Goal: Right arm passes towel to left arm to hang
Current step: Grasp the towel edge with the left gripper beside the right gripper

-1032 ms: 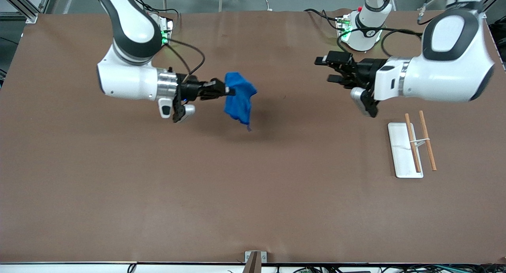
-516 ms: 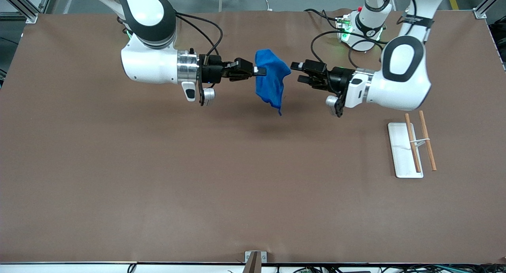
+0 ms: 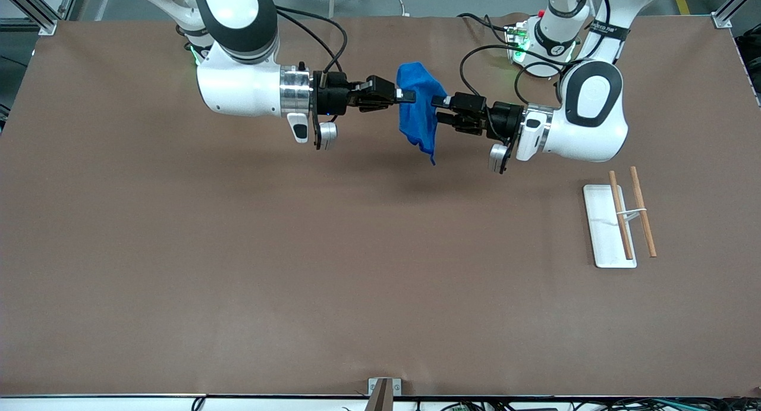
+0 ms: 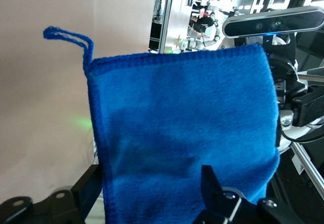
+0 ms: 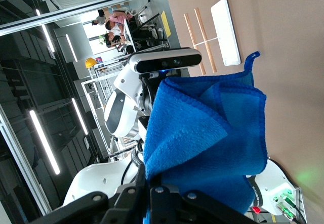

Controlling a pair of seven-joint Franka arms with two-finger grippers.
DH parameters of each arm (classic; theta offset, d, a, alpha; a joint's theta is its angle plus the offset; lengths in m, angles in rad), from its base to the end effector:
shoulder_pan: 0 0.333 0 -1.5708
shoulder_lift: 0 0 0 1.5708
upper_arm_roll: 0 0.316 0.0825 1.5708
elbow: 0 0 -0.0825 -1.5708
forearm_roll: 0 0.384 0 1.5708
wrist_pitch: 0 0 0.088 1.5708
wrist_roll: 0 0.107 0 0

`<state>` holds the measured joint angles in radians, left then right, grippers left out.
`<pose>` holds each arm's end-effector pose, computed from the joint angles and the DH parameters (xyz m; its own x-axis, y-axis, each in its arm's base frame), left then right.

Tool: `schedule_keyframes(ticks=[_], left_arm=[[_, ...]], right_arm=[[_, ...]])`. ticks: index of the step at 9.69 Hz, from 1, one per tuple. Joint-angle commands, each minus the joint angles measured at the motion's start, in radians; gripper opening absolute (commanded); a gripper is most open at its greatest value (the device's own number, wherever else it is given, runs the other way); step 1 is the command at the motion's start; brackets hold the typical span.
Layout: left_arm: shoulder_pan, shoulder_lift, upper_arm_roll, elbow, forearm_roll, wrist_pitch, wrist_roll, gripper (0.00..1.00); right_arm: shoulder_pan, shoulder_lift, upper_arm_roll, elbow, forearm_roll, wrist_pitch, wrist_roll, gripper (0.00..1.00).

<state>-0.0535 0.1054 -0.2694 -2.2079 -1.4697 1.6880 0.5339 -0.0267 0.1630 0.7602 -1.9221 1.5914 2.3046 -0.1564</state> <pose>0.4644 -0.2542 0.3697 0.9433 -0.2685 -0.1951 0.1512 -0.1757 0.9728 0.4614 0.4163 0.4764 0.9604 0.0010 -0.2785 -0.2719 -0.2135 -0.9384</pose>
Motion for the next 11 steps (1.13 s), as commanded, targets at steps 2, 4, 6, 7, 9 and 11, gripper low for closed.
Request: schedule_keyframes(ticks=[2, 4, 6, 7, 9, 11], left_arm=[[-0.005, -0.004, -0.004, -0.058, -0.092, 0.032, 0.049, 0.84], [-0.008, 0.006, -0.033, -0.075, -0.103, 0.071, 0.079, 0.82], [-0.008, 0.036, -0.074, -0.076, -0.159, 0.140, 0.107, 0.82], [-0.006, 0.045, -0.083, -0.076, -0.162, 0.156, 0.119, 0.82], [0.001, 0.039, -0.083, -0.072, -0.196, 0.159, 0.129, 0.70], [0.006, 0.034, -0.083, -0.070, -0.236, 0.159, 0.162, 0.23]], right_arm=[[-0.001, 0.004, 0.008, 0.006, 0.033, 0.013, -0.008, 0.00], [-0.001, 0.004, 0.008, 0.006, 0.033, 0.015, -0.009, 0.00], [0.001, 0.004, 0.010, 0.006, 0.033, 0.015, -0.009, 0.00], [0.001, 0.004, 0.010, 0.006, 0.033, 0.015, -0.008, 0.00], [0.001, 0.004, 0.010, 0.006, 0.033, 0.015, -0.008, 0.00], [0.001, 0.004, 0.010, 0.006, 0.033, 0.013, -0.009, 0.00]])
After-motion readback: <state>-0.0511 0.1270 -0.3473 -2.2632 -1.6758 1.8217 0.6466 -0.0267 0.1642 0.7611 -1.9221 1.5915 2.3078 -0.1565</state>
